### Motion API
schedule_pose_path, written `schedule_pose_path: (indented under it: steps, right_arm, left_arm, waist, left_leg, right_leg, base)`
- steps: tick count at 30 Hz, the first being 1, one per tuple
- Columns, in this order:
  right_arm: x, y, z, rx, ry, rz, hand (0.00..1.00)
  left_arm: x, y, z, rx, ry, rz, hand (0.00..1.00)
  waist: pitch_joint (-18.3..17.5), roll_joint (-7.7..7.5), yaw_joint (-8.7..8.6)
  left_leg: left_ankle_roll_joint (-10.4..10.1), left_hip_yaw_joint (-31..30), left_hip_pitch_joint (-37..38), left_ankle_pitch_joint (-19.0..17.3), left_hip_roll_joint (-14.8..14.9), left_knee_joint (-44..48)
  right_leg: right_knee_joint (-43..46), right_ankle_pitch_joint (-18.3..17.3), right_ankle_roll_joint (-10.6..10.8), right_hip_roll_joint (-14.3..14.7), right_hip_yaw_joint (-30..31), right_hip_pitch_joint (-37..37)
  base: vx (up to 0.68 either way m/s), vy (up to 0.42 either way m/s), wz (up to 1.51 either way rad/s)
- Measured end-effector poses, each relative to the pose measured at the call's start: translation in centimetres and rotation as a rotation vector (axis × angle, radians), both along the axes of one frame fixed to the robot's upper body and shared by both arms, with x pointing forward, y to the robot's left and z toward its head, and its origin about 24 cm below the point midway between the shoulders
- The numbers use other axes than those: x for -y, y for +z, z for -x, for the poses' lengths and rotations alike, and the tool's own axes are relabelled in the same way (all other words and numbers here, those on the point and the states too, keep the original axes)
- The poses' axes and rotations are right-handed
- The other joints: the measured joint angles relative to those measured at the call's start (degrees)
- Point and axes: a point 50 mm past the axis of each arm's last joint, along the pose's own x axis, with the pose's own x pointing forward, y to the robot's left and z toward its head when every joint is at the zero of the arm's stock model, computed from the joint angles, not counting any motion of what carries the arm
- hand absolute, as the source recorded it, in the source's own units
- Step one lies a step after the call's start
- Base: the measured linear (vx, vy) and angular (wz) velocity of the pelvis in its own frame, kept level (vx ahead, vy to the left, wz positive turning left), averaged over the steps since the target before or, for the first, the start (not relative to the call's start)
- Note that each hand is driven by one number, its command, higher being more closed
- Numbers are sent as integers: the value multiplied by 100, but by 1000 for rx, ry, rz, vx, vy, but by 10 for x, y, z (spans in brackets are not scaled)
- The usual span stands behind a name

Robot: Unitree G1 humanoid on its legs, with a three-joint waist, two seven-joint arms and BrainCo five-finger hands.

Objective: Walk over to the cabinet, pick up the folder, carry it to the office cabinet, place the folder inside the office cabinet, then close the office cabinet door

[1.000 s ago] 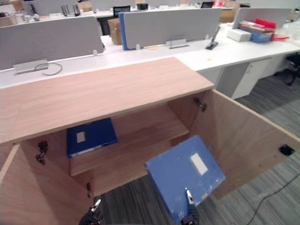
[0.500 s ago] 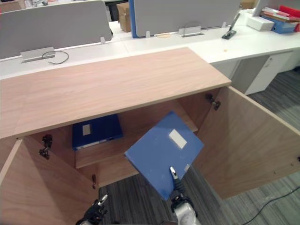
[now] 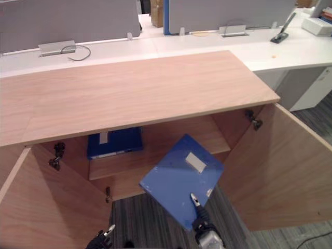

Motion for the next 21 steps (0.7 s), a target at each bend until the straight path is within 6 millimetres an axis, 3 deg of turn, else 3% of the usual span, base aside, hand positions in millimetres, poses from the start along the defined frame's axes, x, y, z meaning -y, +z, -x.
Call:
schedule_pose_path:
  steps: [2,4,9,10,12,14,15,16,18,21]
  right_arm:
    - [0,-1,1,-4,-2,0,100]
    - [4,-3,7,-17,-27,0,100]
    - [14,-8,25,-62,-92,8,100]
    - [17,-8,25,-66,-100,16,100]
    - [20,-4,19,-44,-115,24,100]
    - [25,-2,16,-32,-136,30,100]
    - [25,-1,15,-26,-138,31,100]
    - [22,-1,15,-21,-139,22,100]
    - [20,0,15,-15,-129,23,100]
    - [13,0,14,-14,-115,12,100]
  left_arm:
    - [1,0,-2,1,-13,-5,0]
    - [1,2,-7,21,-29,-13,0]
    - [-1,4,-9,33,24,-26,0]
    - [-3,4,-8,33,50,-33,0]
    - [-1,5,-10,45,58,-33,0]
    - [5,3,-7,39,64,-21,0]
    - [8,1,-1,22,71,-12,0]
    - [5,2,0,19,73,-22,0]
    - [6,0,8,2,95,-17,0]
    - [5,-1,16,-15,132,-19,0]
  waist:
    - [0,7,10]
    - [23,4,31]
    - [221,50,130]
    - [241,48,145]
    - [355,111,147]
    - [437,301,186]
    - [444,416,196]
    - [497,338,199]
    - [515,324,196]
    - [531,246,220]
  left_leg:
    - [7,-46,-153,-310,124,580]
    - [175,-176,-475,-621,236,1689]
    - [340,-163,-969,-528,569,3810]
    - [294,-114,-1007,-832,535,3967]
    - [278,-20,-1098,-1291,318,3839]
    - [326,-26,-1004,-1182,24,2897]
    - [327,-6,-822,-1039,-81,2346]
    - [387,19,-716,-926,-281,2072]
    - [502,55,-574,-758,-540,1701]
    - [540,71,-449,-592,-658,1385]
  right_leg:
    - [-11,0,0,30,-9,161]
    - [-99,-1,1,35,-11,448]
    - [-183,-7,-7,61,42,1093]
    - [-165,-53,-88,0,145,1118]
    - [-143,-181,-293,-90,315,1096]
    - [-12,-218,-252,-111,442,969]
    - [118,-377,-117,-111,496,877]
    - [181,-451,-48,-235,472,797]
    - [190,-473,-10,-449,467,771]
    - [185,-472,34,-530,455,753]
  base:
    - [124,-43,3]
    - [122,-27,4]
    - [55,-20,-17]
    - [65,14,-28]
    - [60,95,-35]
    - [42,162,-39]
    - [61,156,-20]
    - [63,167,-10]
    - [38,151,9]
    - [3,75,4]
